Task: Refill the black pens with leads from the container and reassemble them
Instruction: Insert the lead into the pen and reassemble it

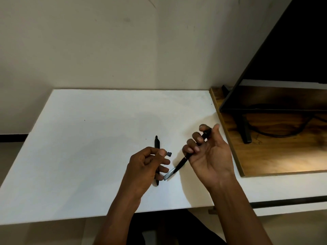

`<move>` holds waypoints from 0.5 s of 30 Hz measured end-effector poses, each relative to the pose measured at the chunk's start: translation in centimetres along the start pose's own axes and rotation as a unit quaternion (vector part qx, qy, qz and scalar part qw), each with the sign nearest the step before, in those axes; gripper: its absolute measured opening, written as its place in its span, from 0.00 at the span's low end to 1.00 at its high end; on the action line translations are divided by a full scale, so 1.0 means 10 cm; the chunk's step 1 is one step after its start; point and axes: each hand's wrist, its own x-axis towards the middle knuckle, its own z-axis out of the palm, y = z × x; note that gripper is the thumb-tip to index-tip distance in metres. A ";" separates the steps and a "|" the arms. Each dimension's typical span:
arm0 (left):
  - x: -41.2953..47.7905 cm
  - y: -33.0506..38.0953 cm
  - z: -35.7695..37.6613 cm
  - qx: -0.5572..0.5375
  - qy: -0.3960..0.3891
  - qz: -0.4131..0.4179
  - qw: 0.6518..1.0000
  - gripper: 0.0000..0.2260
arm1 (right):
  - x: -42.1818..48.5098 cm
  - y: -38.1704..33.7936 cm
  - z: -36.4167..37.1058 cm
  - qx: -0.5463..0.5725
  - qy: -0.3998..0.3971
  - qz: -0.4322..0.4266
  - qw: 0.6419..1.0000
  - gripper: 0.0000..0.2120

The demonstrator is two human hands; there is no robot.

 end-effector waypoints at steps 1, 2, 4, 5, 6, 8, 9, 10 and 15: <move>-0.01 0.01 0.01 0.004 -0.009 -0.003 1.000 0.07 | -0.01 -0.02 -0.02 0.024 -0.007 0.016 1.000 0.24; -0.02 0.01 0.01 0.010 -0.019 -0.007 1.000 0.07 | -0.02 -0.02 -0.04 0.047 -0.014 0.028 0.998 0.25; -0.03 0.02 0.00 0.017 -0.039 -0.016 0.999 0.08 | -0.03 -0.05 -0.07 0.093 -0.013 0.036 0.995 0.23; -0.04 0.02 0.00 0.017 -0.046 -0.022 0.999 0.08 | -0.03 -0.06 -0.08 0.112 -0.005 0.032 0.993 0.22; -0.04 0.02 -0.01 0.015 -0.053 -0.029 0.998 0.08 | -0.03 -0.08 -0.08 0.129 0.005 0.024 0.991 0.21; -0.04 0.02 -0.02 0.008 -0.068 -0.039 0.997 0.08 | -0.04 -0.11 -0.09 0.151 0.026 0.002 0.988 0.17; -0.04 0.02 -0.02 0.002 -0.078 -0.043 0.996 0.08 | -0.04 -0.12 -0.09 0.162 0.035 -0.009 0.986 0.15; -0.04 0.03 -0.02 -0.008 -0.090 -0.048 0.995 0.08 | -0.04 -0.13 -0.10 0.172 0.042 -0.020 0.984 0.14; -0.06 0.05 0.00 -0.057 -0.152 -0.065 0.985 0.07 | -0.02 -0.13 -0.12 0.204 0.053 -0.041 0.977 0.21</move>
